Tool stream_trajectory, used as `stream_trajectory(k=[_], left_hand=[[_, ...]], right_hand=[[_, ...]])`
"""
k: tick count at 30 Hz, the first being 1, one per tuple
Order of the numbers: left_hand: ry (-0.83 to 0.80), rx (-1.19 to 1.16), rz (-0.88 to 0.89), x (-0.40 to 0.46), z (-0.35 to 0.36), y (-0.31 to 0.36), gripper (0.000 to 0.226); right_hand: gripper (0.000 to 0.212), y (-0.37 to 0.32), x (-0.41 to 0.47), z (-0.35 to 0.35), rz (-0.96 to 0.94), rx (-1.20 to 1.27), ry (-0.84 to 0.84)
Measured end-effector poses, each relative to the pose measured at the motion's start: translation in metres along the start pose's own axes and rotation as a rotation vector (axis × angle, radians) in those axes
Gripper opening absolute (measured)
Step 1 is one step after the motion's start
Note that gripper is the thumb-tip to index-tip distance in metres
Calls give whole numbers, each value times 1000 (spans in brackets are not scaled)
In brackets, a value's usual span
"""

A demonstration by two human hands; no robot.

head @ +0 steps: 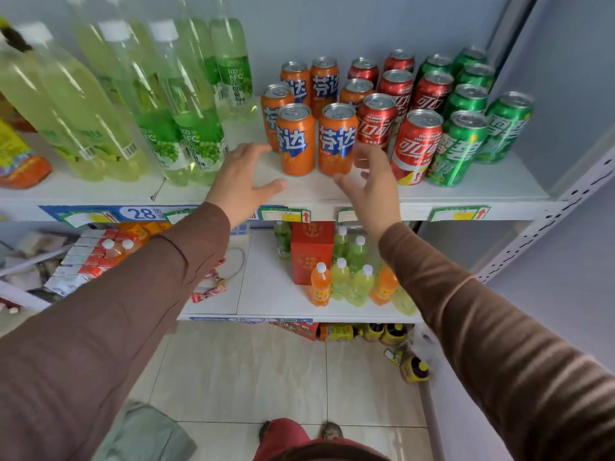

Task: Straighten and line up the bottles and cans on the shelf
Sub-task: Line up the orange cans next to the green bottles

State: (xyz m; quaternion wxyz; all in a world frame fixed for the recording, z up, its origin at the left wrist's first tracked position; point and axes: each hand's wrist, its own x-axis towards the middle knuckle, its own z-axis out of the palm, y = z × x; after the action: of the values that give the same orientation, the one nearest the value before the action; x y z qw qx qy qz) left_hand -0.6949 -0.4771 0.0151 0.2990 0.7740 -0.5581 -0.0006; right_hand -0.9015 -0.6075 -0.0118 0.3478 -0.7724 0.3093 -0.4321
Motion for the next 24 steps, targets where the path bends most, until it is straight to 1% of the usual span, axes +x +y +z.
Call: stream_trajectory(k=[2, 4, 6, 8, 10, 12, 13, 14, 16, 18, 22, 24], left_hand=[[42, -103, -20, 17, -7, 13, 68], [48, -170, -45, 34, -12, 24, 70], [9, -230, -86, 49, -14, 32, 67], [-69, -284, -116, 62, -14, 35, 66], [-113, -303, -129, 72, -14, 32, 76], [-111, -306, -140, 82, -10, 21, 86], [-108, -308, -146, 84, -10, 20, 84], [-100, -321, -146, 84, -11, 23, 78], [-102, -402, -163, 85, -14, 27, 58], [-143, -500, -195, 88, -14, 27, 44], [-164, -621, -241, 94, -18, 27, 32], [-163, -644, -296, 94, -22, 30, 29]], right_hand=[[58, -2, 13, -1, 86, 47, 29], [67, -2, 23, 5, 144, 51, -6], [73, -1, 29, 14, 178, 53, -40], [75, 3, 33, 22, 213, 73, -43], [77, 5, 36, 28, 229, 62, -21], [79, 8, 40, 32, 233, 19, 9], [79, 8, 40, 33, 230, -2, 15], [79, 7, 40, 34, 225, -16, 12], [75, 5, 40, 36, 225, -21, -6], [71, 5, 43, 37, 241, 18, -30], [62, 4, 53, 31, 256, 92, -76], [59, 7, 55, 25, 287, 166, -118]])
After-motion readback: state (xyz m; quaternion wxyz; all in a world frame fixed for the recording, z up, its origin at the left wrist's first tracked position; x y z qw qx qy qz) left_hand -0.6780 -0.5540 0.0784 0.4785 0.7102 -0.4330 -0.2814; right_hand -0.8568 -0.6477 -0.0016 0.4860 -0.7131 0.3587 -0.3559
